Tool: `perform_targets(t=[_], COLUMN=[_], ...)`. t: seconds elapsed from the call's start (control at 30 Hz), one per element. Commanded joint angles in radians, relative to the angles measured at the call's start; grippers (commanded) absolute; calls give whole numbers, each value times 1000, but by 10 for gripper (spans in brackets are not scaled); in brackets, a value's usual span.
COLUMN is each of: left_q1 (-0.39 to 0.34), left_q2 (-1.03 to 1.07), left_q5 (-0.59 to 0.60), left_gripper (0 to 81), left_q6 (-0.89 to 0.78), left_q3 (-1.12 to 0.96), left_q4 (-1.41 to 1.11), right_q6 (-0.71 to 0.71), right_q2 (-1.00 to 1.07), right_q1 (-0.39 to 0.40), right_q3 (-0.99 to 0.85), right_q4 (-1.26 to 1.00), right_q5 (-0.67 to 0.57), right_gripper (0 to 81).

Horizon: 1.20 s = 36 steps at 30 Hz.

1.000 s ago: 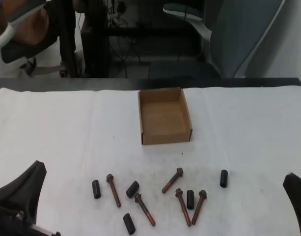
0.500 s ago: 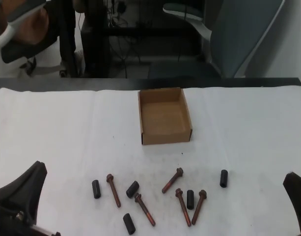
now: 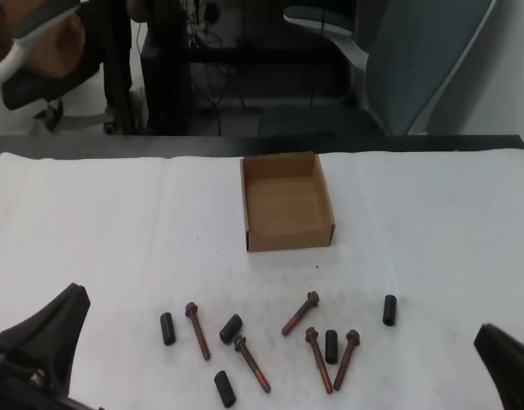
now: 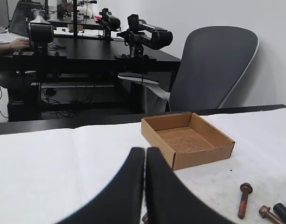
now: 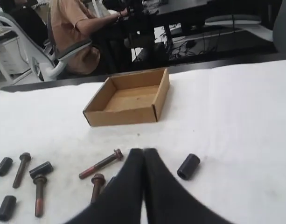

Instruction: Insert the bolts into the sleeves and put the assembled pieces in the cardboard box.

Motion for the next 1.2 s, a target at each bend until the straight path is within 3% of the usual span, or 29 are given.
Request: perform_targets(t=[0.0, 0.43, 0.47, 0.53, 0.6, 0.63, 0.67, 0.77, 0.83, 0.87, 1.03, 1.17], left_q1=[-3, -3, -3, -3, -3, -3, -3, -3, -3, -3, -3, -3], left_q2=[-8, -8, -8, -8, -5, 4, 17, 101, 187, 254, 570, 832], left_q5=[15, 26, 26, 33, 68, 76, 64, 14, -25, -39, -58, -62], left_gripper=[18, 18, 18, 18, 21, 57, 116, 351, 536, 581, 598, 598], left_q6=[-10, -41, -41, -51, -67, -78, -87, -87, -116, -146, -190, -237], left_q3=[-12, -12, -12, -12, -12, -12, -12, -62, -103, -126, -284, -461], left_q4=[21, 88, 88, 74, 38, 46, 77, 200, 230, 233, 236, 328], right_q6=[11, -7, -23, -18, 56, 121, 163, 176, 160, 161, 368, 415], right_q2=[-1, -1, -1, -1, -1, 3, 16, 90, 173, 222, 506, 742], right_q1=[-3, -3, -3, -3, -3, -3, -2, -2, -2, -2, -2, -2], right_q3=[-10, -10, -10, -10, -42, -66, -89, -165, -199, -212, -290, -393], right_q4=[39, 81, 78, 75, 77, 88, 115, 163, 163, 163, 164, 164], right_q5=[-20, -160, -171, -205, -209, -177, -151, -106, -74, -63, -27, -27], right_gripper=[0, 15, 70, 255, 529, 578, 557, 358, 336, 339, 360, 360])
